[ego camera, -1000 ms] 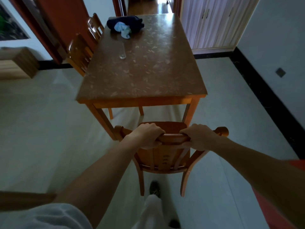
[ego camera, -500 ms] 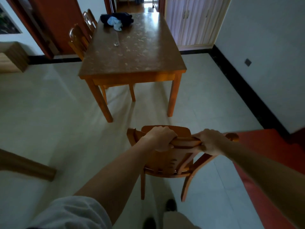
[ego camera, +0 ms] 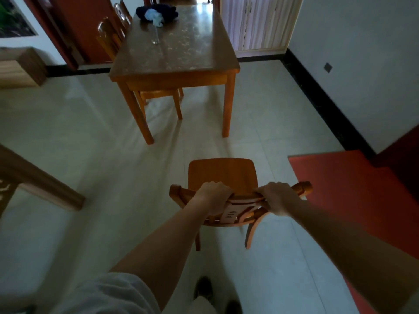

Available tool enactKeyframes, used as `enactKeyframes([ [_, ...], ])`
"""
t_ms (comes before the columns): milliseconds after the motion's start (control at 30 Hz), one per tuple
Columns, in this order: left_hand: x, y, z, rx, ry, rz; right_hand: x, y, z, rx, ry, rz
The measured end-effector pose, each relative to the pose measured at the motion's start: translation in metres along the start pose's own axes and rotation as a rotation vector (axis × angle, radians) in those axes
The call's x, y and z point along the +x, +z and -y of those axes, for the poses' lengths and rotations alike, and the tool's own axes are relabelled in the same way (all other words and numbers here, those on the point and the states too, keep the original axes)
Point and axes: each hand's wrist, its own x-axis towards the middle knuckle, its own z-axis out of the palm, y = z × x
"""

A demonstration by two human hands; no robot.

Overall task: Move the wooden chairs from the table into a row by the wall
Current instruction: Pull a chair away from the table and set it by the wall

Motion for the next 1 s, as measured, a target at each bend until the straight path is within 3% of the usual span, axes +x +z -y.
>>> enactKeyframes([
  [433, -0.033, 0.074, -0.052, -0.044, -0.064, 0.013, -0.056, 0.080, -0.008, -0.016, -0.026, -0.004],
  [500, -0.034, 0.069, -0.048, -0.159, -0.071, 0.068, -0.056, 0.074, -0.005, 0.068, -0.001, 0.065],
  [567, -0.042, 0.049, -0.038, -0.434, -0.063, 0.060, -0.054, 0.050, 0.004, 0.303, 0.018, 0.119],
  [600, -0.049, 0.032, -0.030, -0.594, -0.085, -0.036, -0.051, 0.032, 0.011, 0.425, 0.023, 0.074],
  [667, -0.069, -0.009, -0.007, -0.828, -0.131, -0.370, -0.043, -0.012, 0.033, 0.630, -0.001, -0.210],
  [733, -0.101, -0.053, 0.020, -0.944, -0.103, -0.685, -0.034, -0.061, 0.065, 0.814, -0.148, -0.510],
  [800, -0.139, -0.089, 0.045, -0.995, -0.051, -0.915, -0.026, -0.104, 0.106, 0.898, -0.286, -0.690],
  [900, -0.191, -0.114, 0.082, -1.014, -0.066, -1.069, 0.003, -0.143, 0.174, 0.901, -0.454, -0.820],
  [1000, -0.235, -0.117, 0.125, -0.982, -0.175, -1.092, 0.044, -0.164, 0.238, 0.828, -0.506, -0.809],
])
